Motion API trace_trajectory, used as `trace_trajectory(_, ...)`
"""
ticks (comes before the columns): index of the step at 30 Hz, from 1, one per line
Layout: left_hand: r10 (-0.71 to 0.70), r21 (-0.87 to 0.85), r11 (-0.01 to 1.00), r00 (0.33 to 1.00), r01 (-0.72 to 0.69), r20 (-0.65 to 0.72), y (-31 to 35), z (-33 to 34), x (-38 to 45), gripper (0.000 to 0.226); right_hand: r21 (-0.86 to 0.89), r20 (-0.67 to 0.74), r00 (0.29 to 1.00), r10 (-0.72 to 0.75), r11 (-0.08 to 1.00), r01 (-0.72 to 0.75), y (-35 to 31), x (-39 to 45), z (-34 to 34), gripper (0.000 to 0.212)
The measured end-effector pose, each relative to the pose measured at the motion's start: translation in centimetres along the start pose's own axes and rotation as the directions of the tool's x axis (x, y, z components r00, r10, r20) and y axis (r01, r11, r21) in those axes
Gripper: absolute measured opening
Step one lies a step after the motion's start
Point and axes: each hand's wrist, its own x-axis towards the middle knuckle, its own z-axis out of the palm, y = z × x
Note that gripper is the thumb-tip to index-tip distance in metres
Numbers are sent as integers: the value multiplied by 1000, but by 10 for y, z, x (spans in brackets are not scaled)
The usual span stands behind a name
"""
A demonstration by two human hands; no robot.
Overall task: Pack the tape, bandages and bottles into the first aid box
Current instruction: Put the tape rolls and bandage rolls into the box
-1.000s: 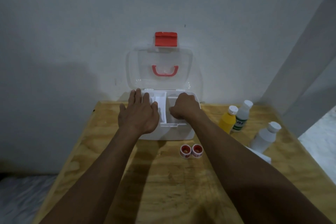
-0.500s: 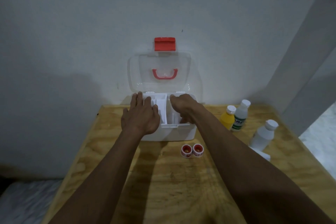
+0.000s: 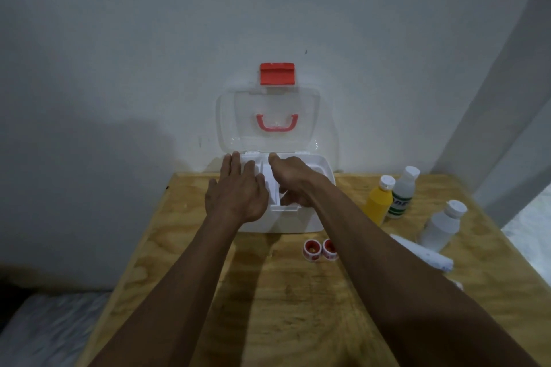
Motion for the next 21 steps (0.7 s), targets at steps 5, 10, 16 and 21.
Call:
trace_trajectory(5,-10,-3,1000,1000,10,0,0,1,1,58,60,16,1000,-16,998,15,-1,5,4,61)
trace_trajectory(10,-8,-7,1000,1000,8,-7,0,1,2,57,63,12,1000,-12,998,11,0,7,3,59)
trace_trajectory(16,-12,15,1000,1000,12,0,-1,1,2,57,21,1,1000,-11,1000,11,-1,3,-2,57)
trace_trajectory(21,-22,5,1000,1000,22,13,0,0,2,58,-4,-36,999,-38,999,38,-1,-11,-18,60)
